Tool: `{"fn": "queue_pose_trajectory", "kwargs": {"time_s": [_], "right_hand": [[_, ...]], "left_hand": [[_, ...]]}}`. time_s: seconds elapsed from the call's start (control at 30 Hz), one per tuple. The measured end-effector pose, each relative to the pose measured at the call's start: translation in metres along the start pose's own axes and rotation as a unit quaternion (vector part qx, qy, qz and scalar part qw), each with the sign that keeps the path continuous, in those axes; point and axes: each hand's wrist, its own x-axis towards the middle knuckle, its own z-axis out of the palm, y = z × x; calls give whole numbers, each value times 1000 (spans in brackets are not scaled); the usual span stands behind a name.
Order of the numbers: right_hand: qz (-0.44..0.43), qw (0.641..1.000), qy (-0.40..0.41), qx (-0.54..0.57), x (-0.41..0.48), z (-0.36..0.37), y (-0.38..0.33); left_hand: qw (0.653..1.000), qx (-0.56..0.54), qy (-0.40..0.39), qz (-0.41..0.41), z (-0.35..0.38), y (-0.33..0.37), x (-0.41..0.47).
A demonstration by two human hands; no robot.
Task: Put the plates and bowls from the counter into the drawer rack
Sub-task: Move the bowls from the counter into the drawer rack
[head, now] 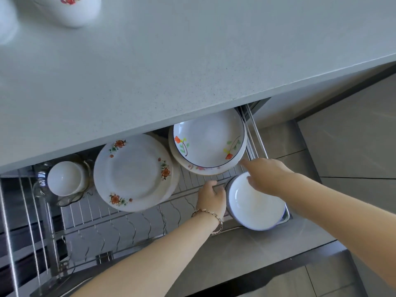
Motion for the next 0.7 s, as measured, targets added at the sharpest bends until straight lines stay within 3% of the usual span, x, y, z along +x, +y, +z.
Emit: {"fn": "queue_pose_trajectory", "kwargs": {"time_s": [0.17, 0.43, 0.57, 0.7], "right_hand": [[-47, 998, -10, 36, -36, -70, -49], [-135, 961, 115, 213, -56, -208, -179], [-142, 907, 133, 374, -26, -253, -260], [-93, 822, 104, 552, 5, -286, -333]], "left_hand": [[986, 20, -2, 167, -97, 41, -47], [932, -103, 244, 247, -303, 89, -71], [903, -131, 351, 211, -397, 85, -64], [930, -150, 292, 164, -458, 76, -40]]}}
